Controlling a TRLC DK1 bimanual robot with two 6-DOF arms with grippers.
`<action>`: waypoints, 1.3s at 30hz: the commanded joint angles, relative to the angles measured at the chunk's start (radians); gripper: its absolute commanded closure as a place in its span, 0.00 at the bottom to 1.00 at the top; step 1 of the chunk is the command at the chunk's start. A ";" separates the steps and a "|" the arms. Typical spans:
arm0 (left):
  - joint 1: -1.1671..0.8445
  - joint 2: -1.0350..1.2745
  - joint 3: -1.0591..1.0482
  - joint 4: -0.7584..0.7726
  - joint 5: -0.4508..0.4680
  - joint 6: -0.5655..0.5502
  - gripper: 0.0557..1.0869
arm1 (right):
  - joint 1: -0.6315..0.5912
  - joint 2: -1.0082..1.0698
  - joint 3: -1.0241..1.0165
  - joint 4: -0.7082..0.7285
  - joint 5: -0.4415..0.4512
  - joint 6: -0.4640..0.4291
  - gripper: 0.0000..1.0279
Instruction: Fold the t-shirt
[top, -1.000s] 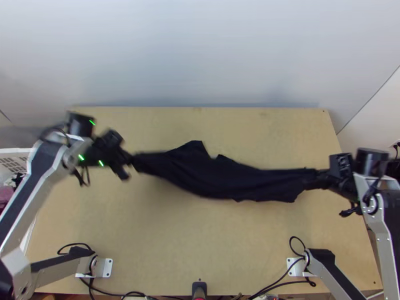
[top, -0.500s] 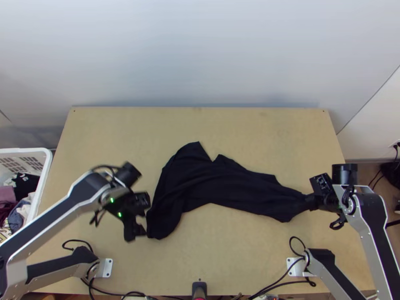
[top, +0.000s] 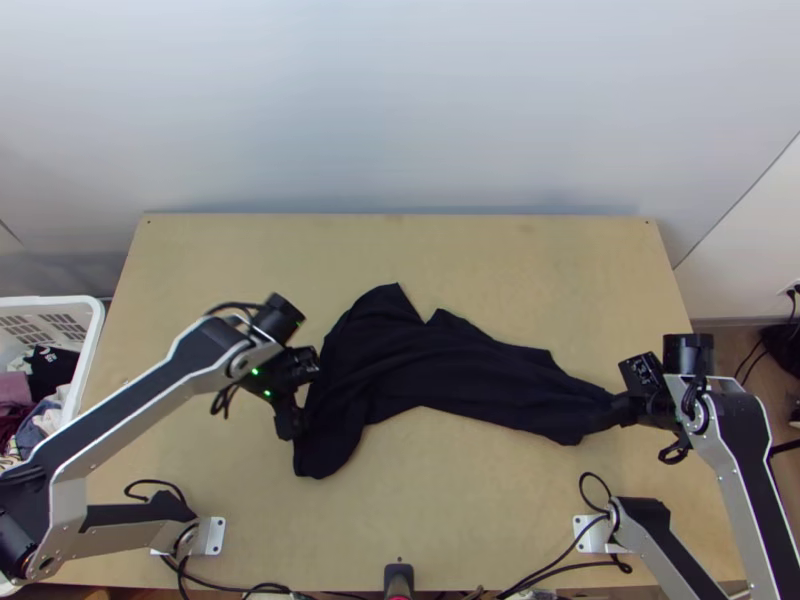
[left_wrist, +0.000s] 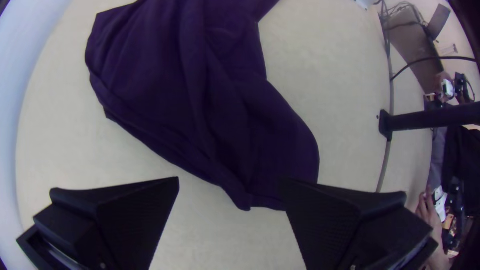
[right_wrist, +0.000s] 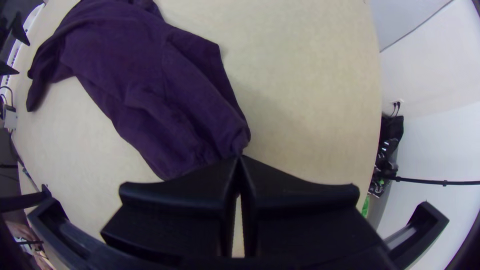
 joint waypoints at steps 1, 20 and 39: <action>-0.103 0.017 -0.123 0.116 -0.089 -0.044 0.07 | -0.004 -0.003 0.004 0.010 0.001 0.001 0.97; 0.104 -0.078 -0.109 0.166 -0.044 -0.079 0.96 | 0.066 -0.034 0.188 -0.084 -0.018 0.098 0.97; 0.653 -0.317 0.310 0.226 -0.040 -0.298 0.96 | -0.061 -0.068 0.576 0.088 -0.036 0.263 0.97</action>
